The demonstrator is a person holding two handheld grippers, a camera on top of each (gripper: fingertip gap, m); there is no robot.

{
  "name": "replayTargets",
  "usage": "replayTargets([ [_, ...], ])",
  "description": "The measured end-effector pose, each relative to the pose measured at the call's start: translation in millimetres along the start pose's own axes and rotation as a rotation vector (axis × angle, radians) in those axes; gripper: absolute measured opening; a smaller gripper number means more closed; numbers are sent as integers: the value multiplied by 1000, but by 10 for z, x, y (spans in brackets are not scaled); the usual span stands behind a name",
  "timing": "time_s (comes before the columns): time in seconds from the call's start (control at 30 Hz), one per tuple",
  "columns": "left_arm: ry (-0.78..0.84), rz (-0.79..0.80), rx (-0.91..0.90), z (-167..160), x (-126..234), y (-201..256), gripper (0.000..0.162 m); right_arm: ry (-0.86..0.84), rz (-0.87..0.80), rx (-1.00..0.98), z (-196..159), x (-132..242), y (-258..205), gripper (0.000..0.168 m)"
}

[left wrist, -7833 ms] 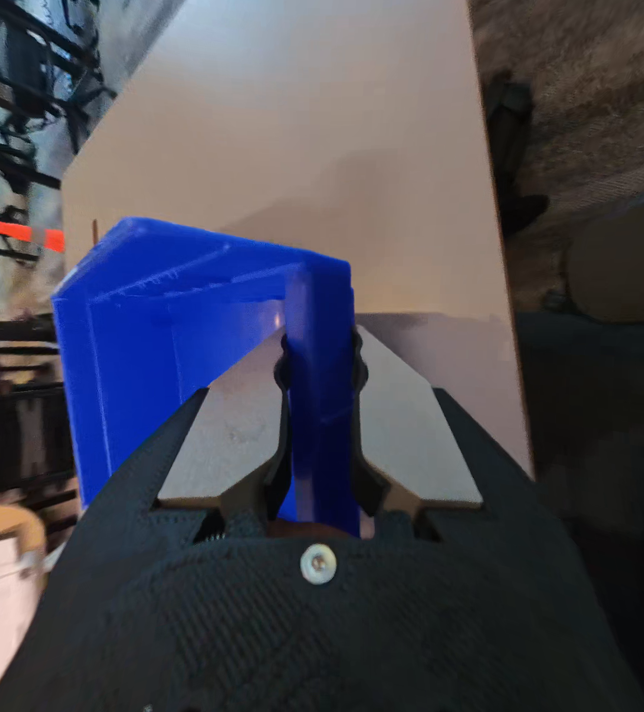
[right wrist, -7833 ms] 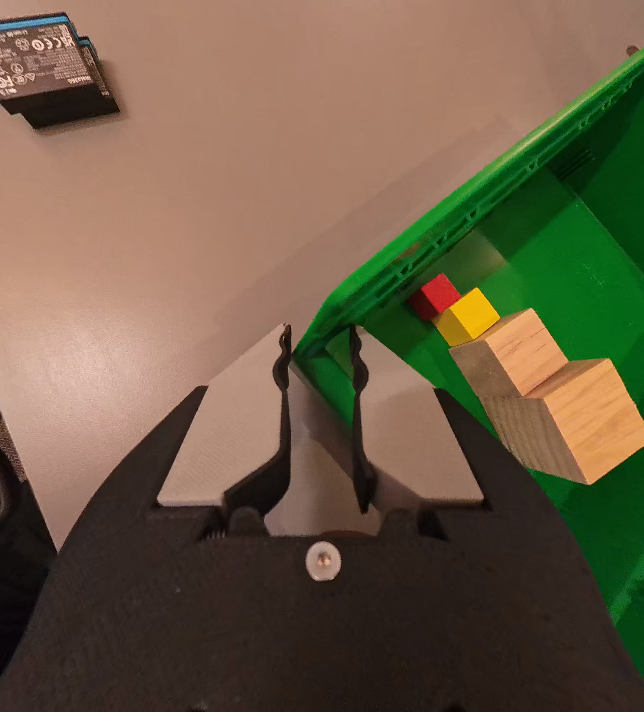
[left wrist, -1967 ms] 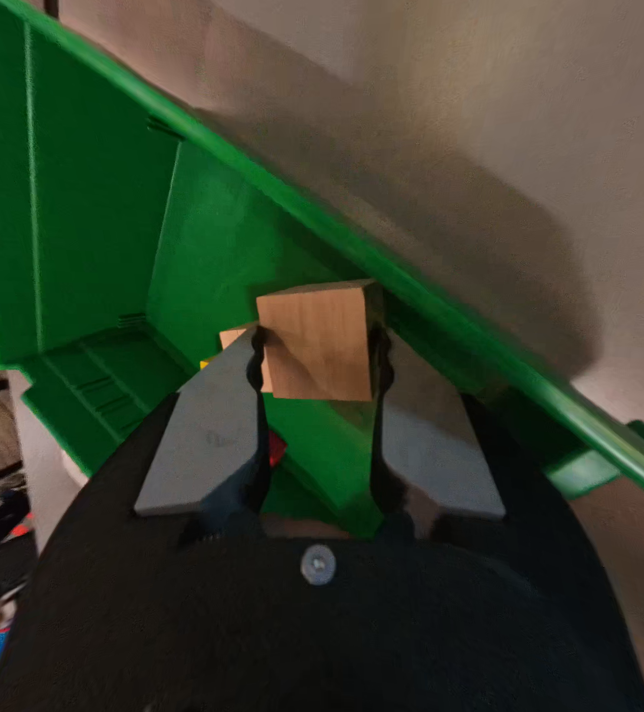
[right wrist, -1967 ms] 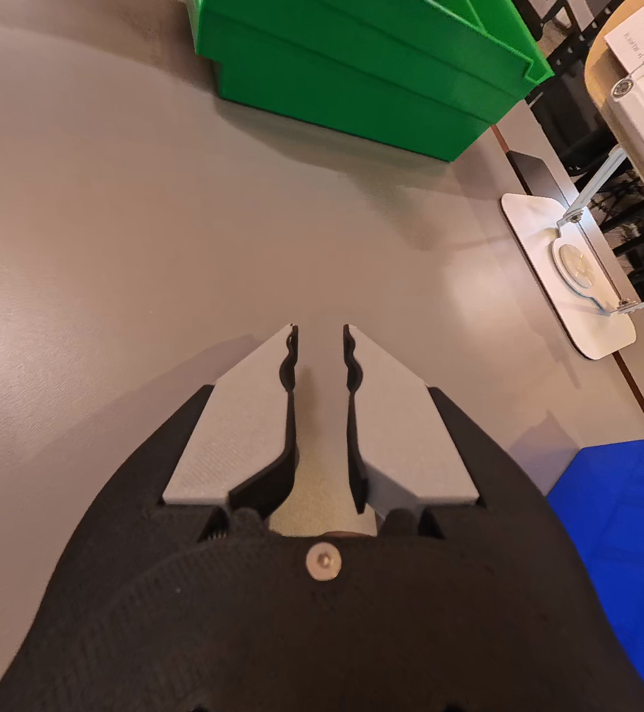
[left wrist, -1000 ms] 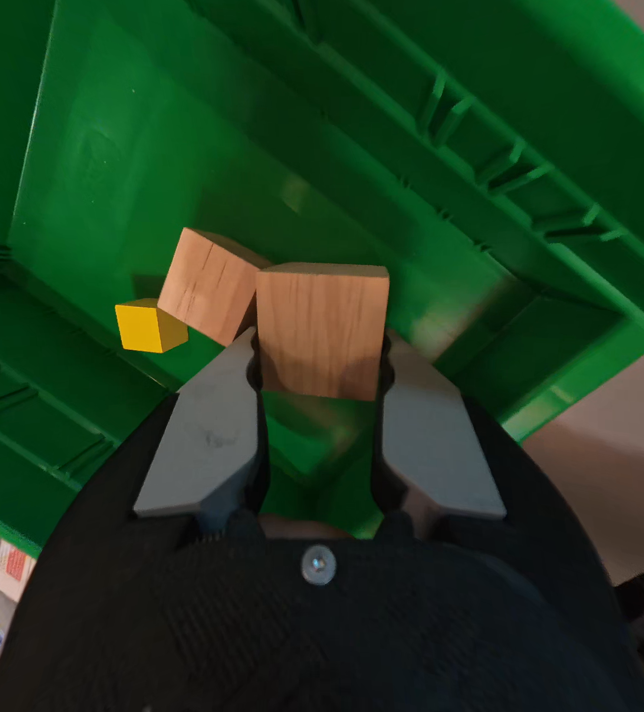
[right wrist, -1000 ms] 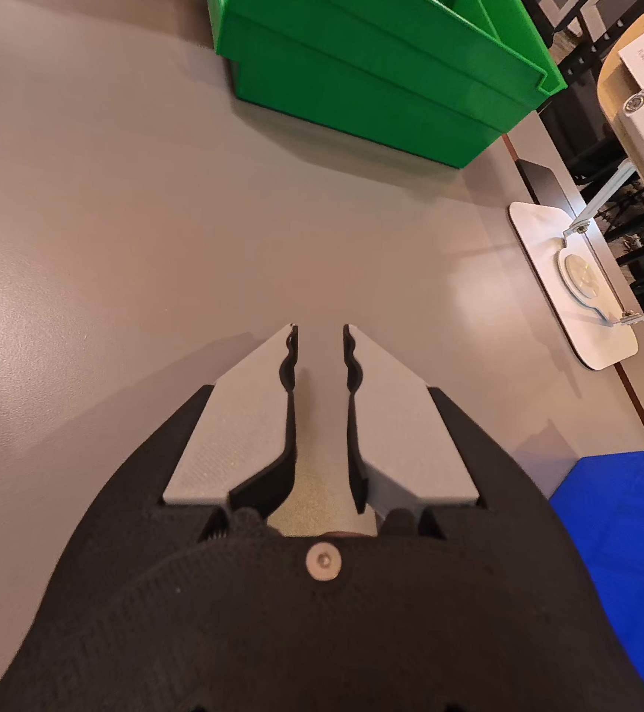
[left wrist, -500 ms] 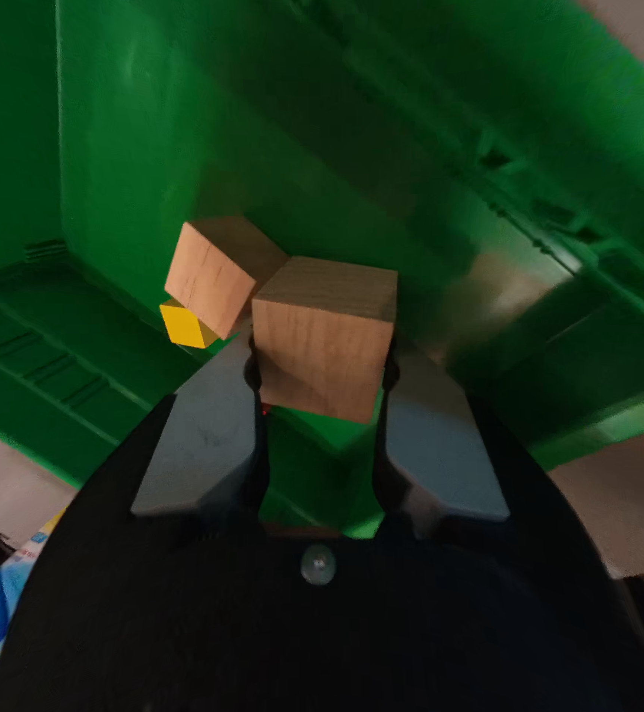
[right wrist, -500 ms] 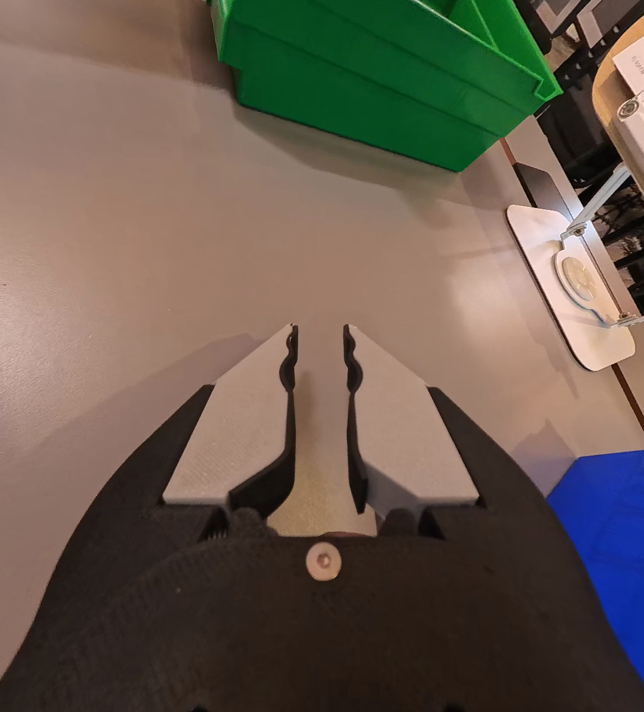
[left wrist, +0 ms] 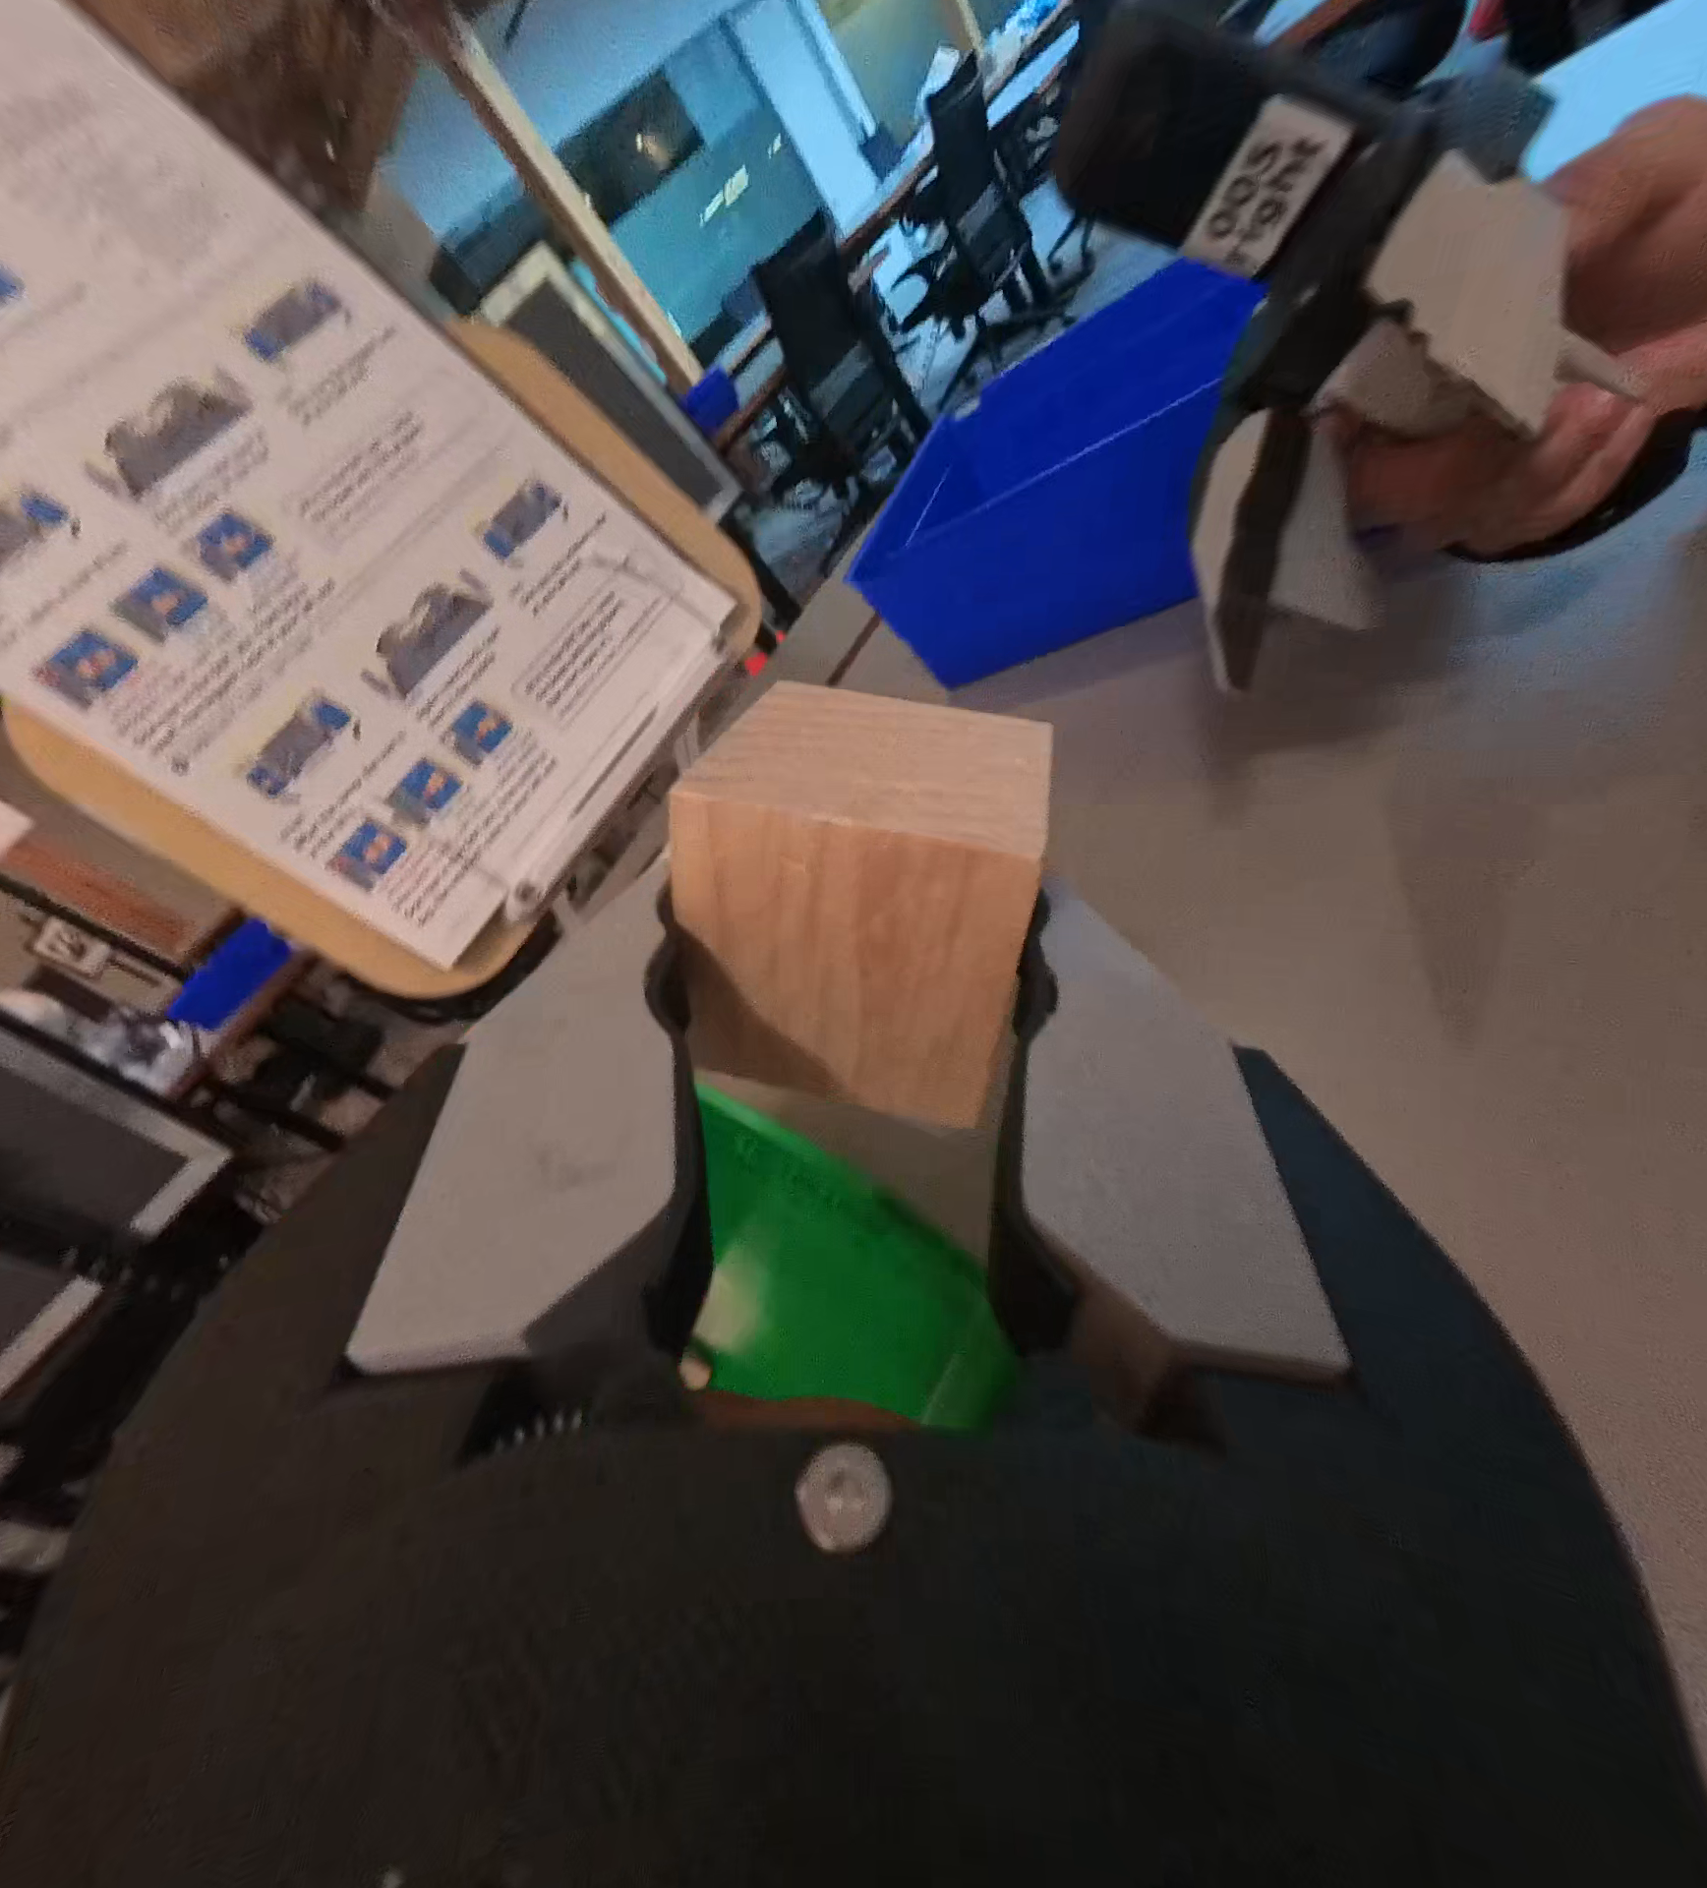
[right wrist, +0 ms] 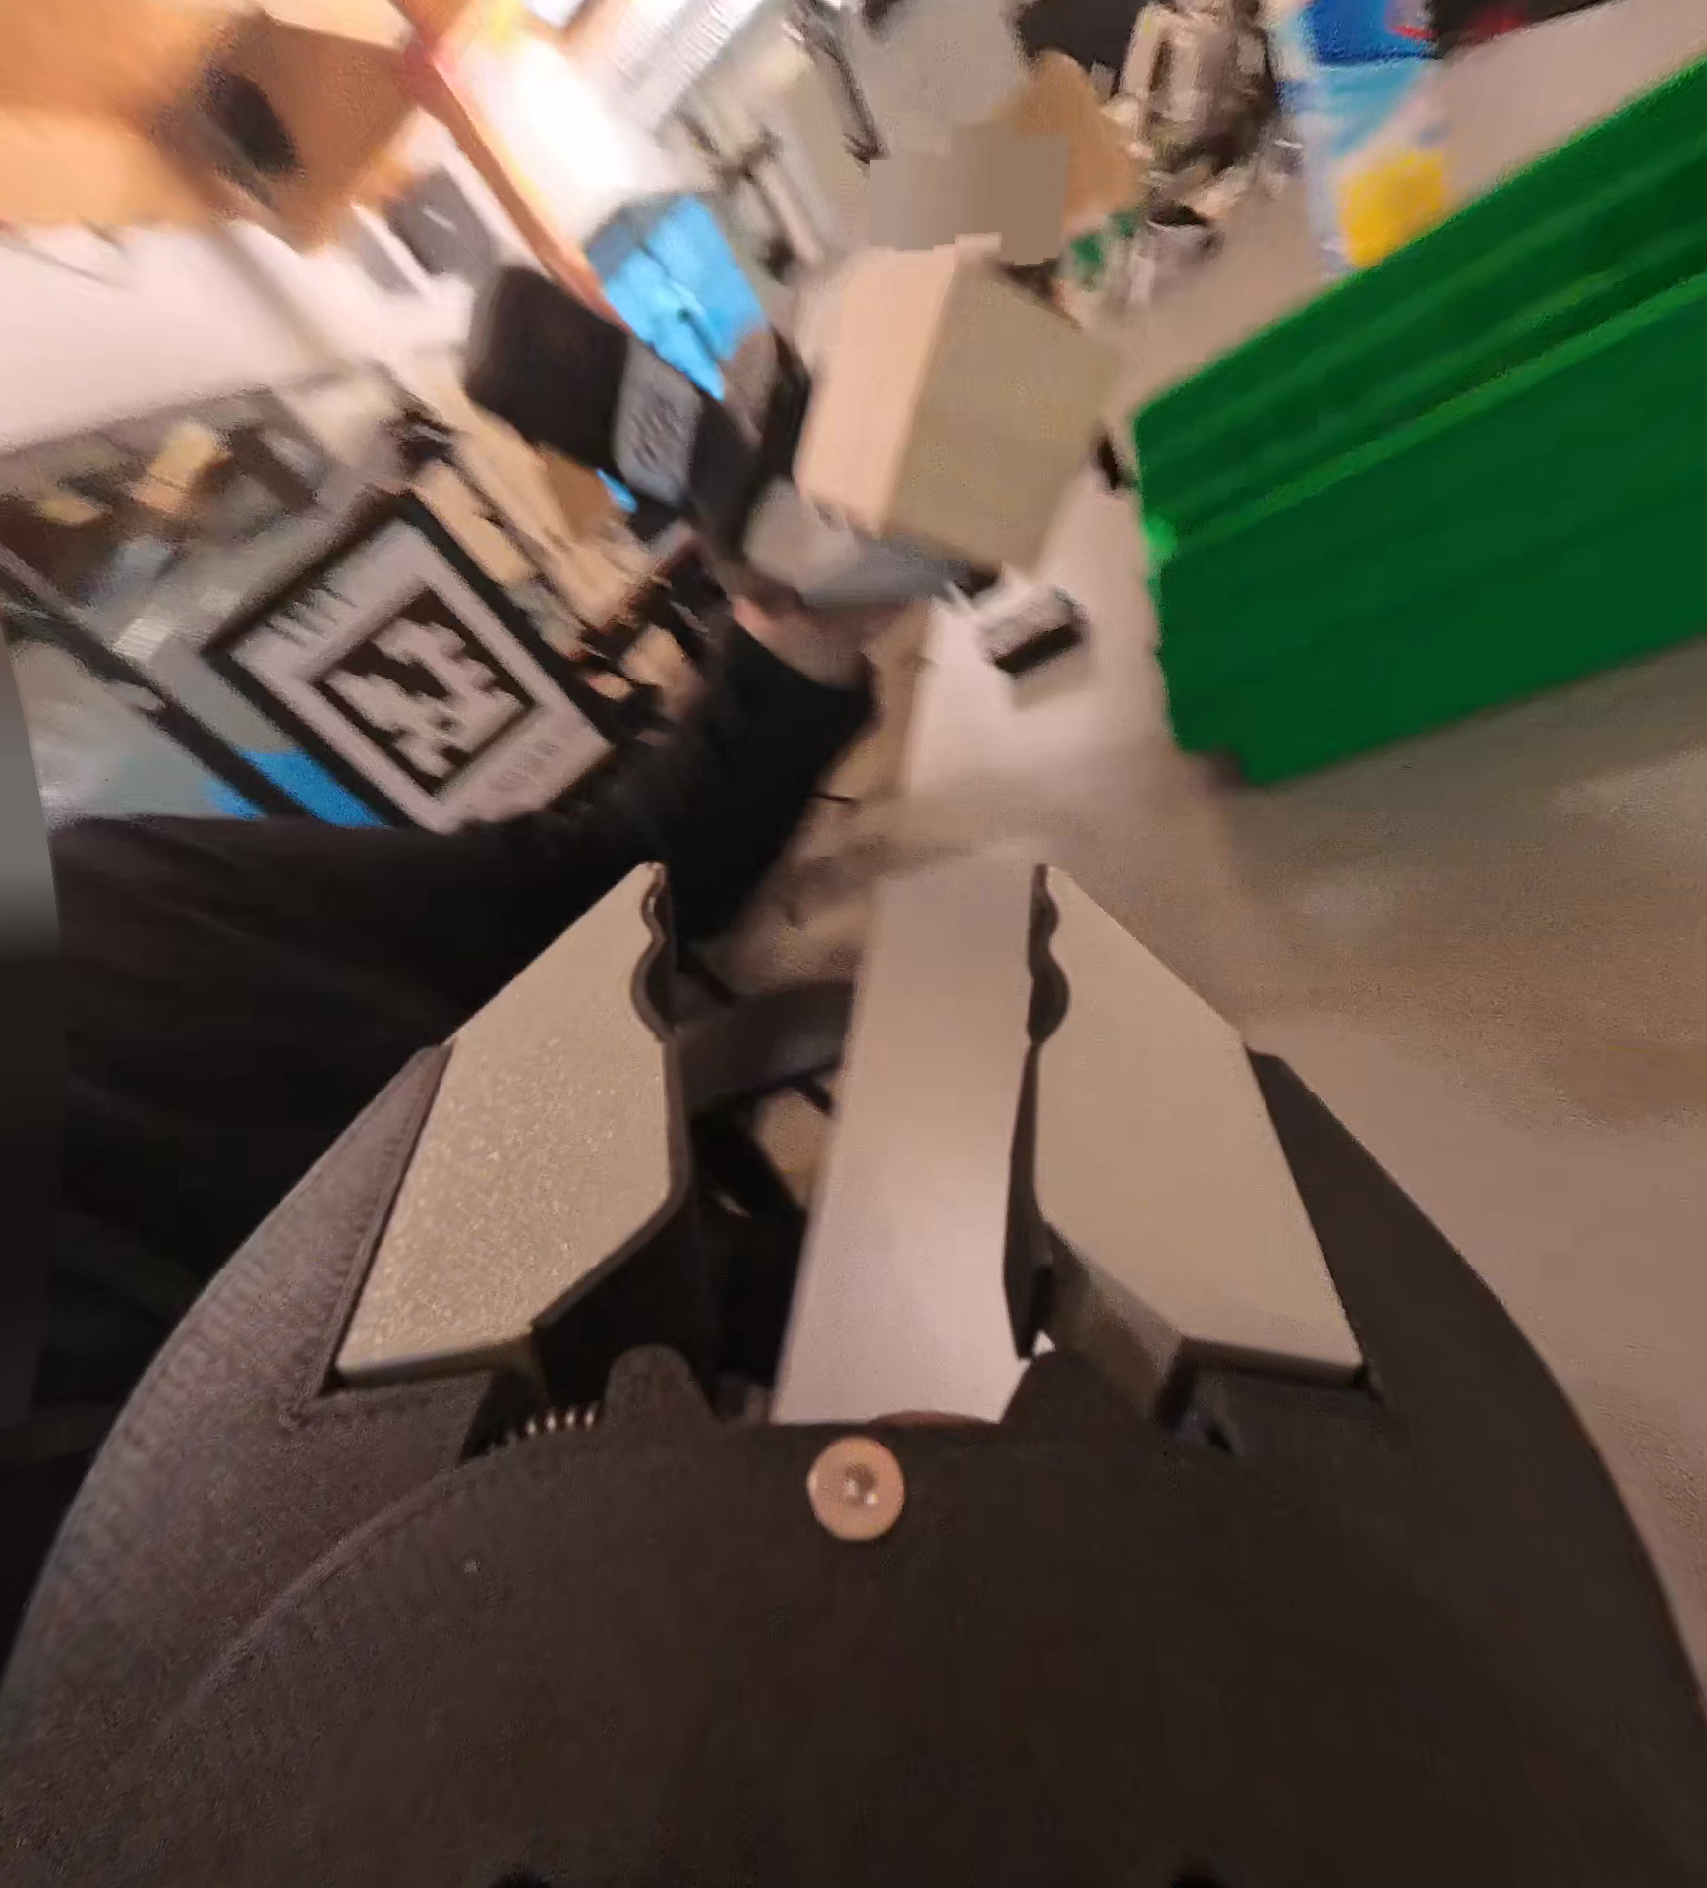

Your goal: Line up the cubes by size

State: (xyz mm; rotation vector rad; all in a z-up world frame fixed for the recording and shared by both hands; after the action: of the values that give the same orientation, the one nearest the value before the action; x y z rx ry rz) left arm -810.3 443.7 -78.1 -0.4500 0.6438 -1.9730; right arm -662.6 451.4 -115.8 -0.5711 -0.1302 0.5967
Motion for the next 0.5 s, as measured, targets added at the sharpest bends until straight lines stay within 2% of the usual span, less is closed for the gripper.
replayTargets([
  [0.07, 67, -45, -56, 180, -161, 366, 62, 7, 41, -28, 94, -176, -90, 71],
  [0.2, 141, -48, -135, 372, -406, 704, 61, -29, -129, -44, 162, -346, 82, 80],
  [0.27, 194, -61, -92, 444, -427, 737, 61, 21, -69, -94, 219, -335, 53, 84],
  [0.4, 299, -63, -25, 530, -344, 711, 61, 164, 68, -138, 343, -214, -13, 74],
  [0.5, 401, -75, 19, 582, -245, 721, 61, 195, 195, -170, 336, -216, -67, 66],
])
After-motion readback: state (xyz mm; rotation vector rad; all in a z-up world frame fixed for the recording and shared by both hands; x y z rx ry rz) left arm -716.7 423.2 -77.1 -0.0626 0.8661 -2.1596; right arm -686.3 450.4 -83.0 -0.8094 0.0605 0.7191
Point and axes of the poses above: each gripper's, where its closed fingertips meet, x back along the fingers, z out of its top, y = z × x across the jaws, the point moved 3 cm from there along x, back along the fingers, and after that the axes turned 10 degrees about z, right-handed, at the moved point
